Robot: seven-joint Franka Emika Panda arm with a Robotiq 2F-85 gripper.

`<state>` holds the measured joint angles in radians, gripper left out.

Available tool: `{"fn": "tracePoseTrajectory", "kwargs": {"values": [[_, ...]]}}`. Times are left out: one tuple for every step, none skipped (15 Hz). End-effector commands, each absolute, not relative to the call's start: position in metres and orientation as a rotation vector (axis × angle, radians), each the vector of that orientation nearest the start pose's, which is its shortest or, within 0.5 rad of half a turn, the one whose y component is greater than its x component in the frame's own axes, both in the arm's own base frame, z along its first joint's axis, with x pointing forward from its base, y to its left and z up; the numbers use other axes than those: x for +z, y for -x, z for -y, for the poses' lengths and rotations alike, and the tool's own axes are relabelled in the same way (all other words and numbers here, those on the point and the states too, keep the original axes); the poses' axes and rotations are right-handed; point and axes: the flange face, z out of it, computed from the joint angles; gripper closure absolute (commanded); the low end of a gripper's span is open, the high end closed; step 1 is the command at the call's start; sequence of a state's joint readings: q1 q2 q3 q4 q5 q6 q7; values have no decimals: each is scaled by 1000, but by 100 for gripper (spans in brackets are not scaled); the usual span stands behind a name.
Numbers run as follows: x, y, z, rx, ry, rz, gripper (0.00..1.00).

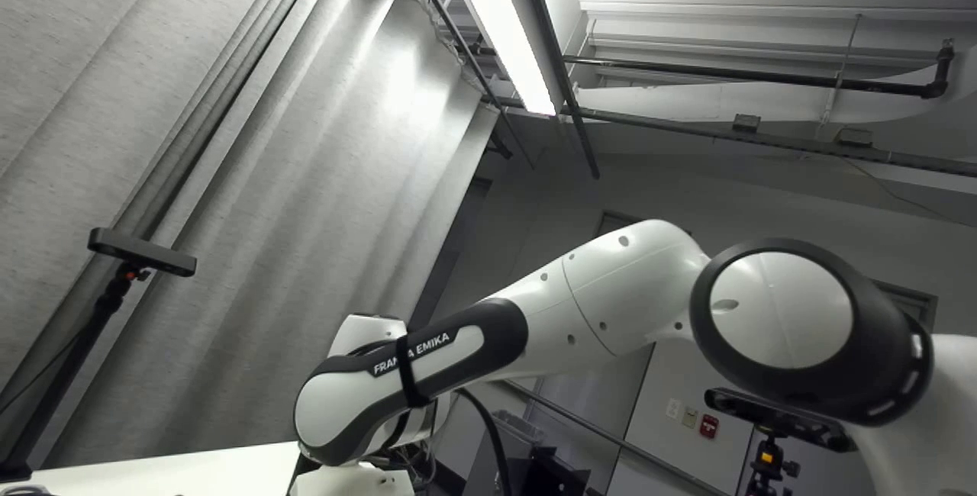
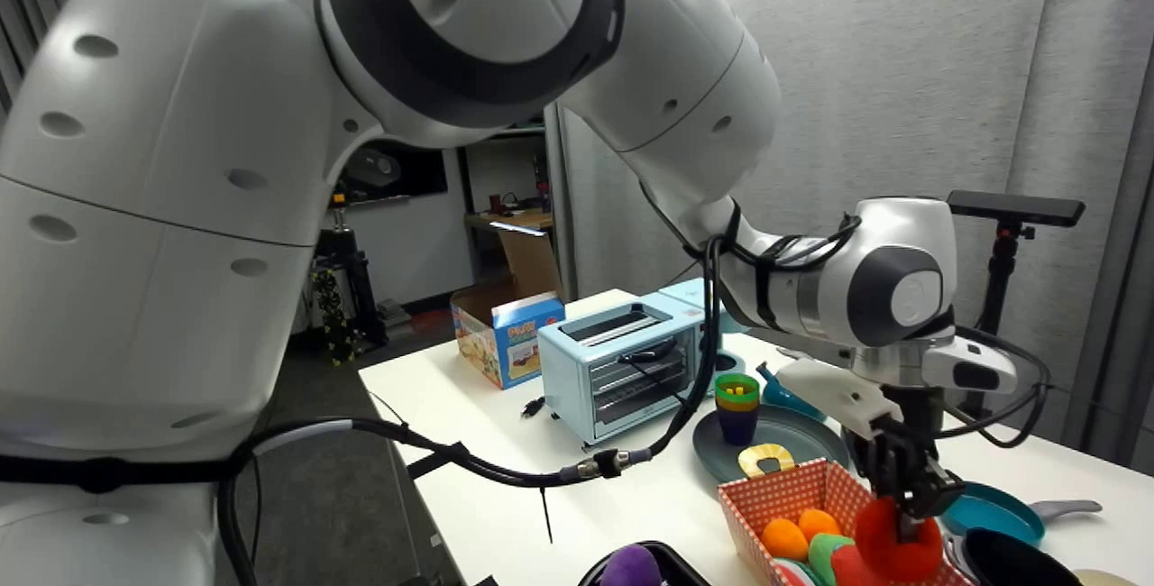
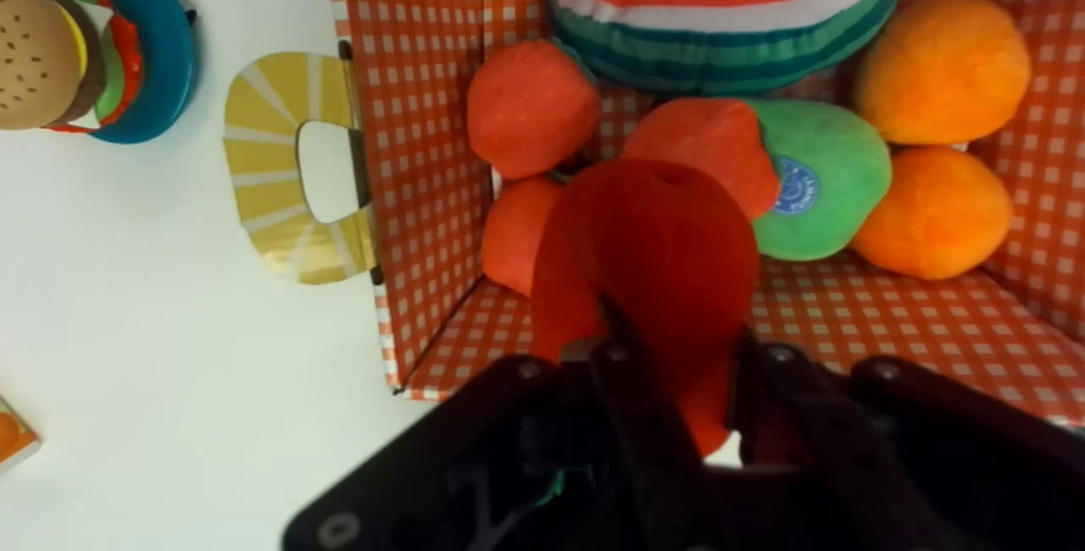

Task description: Remove the banana, plum and apple toys from the basket and place them on the black tray

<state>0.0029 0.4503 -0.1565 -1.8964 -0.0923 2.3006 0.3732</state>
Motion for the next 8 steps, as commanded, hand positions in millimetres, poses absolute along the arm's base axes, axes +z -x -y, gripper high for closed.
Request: {"fn": "tracePoseTrajectory", "kwargs": {"values": [[294, -598, 54, -37, 3216, -581, 94], [300, -594, 43, -45, 3221, -539, 94], [306, -588, 31, -58, 3226, -497, 94], [311, -583, 20, -68, 3230, -456, 94], [316, -576, 9, -75, 3235, -421, 94], [319, -569, 1, -80, 3237, -393, 94], [321, -562, -6, -78, 3237, -372, 94], [322, -553, -11, -70, 3237, -359, 94]]}}
